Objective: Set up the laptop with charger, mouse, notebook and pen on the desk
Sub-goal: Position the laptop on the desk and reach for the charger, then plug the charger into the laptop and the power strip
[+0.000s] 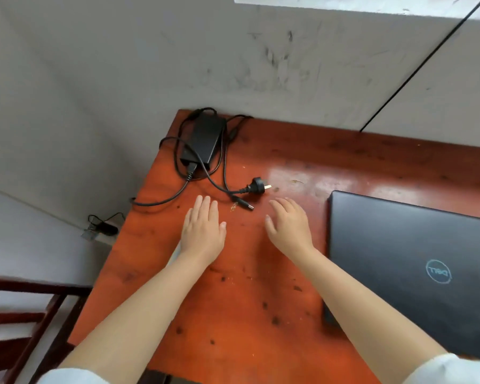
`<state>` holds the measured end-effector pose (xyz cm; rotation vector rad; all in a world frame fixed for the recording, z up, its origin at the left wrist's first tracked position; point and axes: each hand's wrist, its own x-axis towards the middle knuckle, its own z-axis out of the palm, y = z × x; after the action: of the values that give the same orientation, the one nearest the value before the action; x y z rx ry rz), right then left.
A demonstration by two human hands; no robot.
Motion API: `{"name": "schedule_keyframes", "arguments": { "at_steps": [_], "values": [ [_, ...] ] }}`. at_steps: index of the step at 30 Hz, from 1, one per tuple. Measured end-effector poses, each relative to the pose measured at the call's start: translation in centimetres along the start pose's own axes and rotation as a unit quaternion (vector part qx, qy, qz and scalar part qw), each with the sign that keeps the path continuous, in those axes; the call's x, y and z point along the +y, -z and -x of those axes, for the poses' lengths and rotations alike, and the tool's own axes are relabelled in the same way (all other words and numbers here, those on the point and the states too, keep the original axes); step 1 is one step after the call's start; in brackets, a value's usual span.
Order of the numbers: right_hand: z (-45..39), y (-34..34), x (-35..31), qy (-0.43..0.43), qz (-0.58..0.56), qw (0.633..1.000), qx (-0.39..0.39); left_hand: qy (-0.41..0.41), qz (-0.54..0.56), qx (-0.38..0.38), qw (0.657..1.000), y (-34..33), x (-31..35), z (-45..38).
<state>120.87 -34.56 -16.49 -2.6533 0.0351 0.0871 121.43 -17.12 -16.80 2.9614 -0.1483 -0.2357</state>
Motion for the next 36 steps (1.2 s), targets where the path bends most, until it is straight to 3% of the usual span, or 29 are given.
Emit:
{"name": "schedule_keyframes", "arguments": {
  "at_steps": [3,8,11,19,22,26,31,36],
  "values": [
    [-3.5,-0.8,-1.6,-0.023,-0.019,0.999,0.042,-0.063,0.015,-0.01,0.998,0.4,-2.7,-3.0],
    [-7.6,-1.3,-2.1,0.012,0.109,0.99,-0.086,-0.147,0.015,-0.016,0.989,0.8,-4.0,-6.8],
    [-8.6,-1.2,-2.4,0.02,0.131,0.985,-0.111,-0.16,-0.001,-0.045,0.986,0.6,-3.9,-8.4],
    [-3.6,-0.8,-3.2,0.067,0.047,0.992,-0.1,-0.204,-0.042,-0.031,0.978,0.5,-4.6,-9.1],
    [-2.0,-2.2,-3.2,0.028,-0.001,0.994,-0.109,-0.197,-0.022,-0.038,0.979,-0.2,-5.0,-8.1],
    [-4.4,-2.6,-3.5,-0.042,-0.039,0.998,0.005,-0.167,0.007,-0.027,0.986,-0.4,-4.8,-7.5],
    [-7.5,-3.3,-4.5,-0.063,0.092,0.989,-0.099,-0.16,-0.012,-0.023,0.987,-0.4,-5.3,-6.8],
    [-7.8,-2.7,-5.0,-0.06,0.167,0.979,-0.103,-0.157,-0.015,-0.057,0.986,0.3,-5.3,-6.3]
  ]
}}
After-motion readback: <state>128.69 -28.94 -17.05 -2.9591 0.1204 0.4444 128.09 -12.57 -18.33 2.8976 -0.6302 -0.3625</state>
